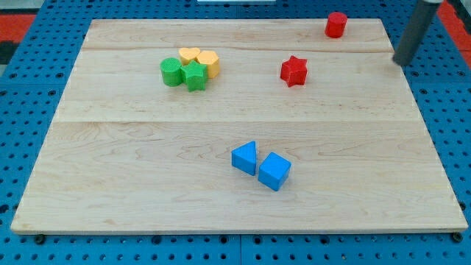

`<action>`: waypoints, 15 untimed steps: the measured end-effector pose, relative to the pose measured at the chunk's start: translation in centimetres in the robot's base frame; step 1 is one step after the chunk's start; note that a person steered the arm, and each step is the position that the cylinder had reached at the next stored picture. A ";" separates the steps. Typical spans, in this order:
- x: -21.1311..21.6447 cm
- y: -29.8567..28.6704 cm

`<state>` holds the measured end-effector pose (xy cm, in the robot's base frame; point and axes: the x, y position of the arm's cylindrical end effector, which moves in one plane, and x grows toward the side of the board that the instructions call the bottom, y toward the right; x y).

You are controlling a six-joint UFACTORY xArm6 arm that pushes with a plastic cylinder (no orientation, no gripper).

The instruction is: Move red circle towards red star

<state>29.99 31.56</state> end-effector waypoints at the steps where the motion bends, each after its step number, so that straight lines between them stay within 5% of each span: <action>1: -3.5 3.0; 3: -10.9 2.1; 6: -9.7 -9.3; 8: -6.2 -9.3; 10: -10.9 -3.3; 14: -10.2 -15.1; 15: -7.2 -15.7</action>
<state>22.82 15.86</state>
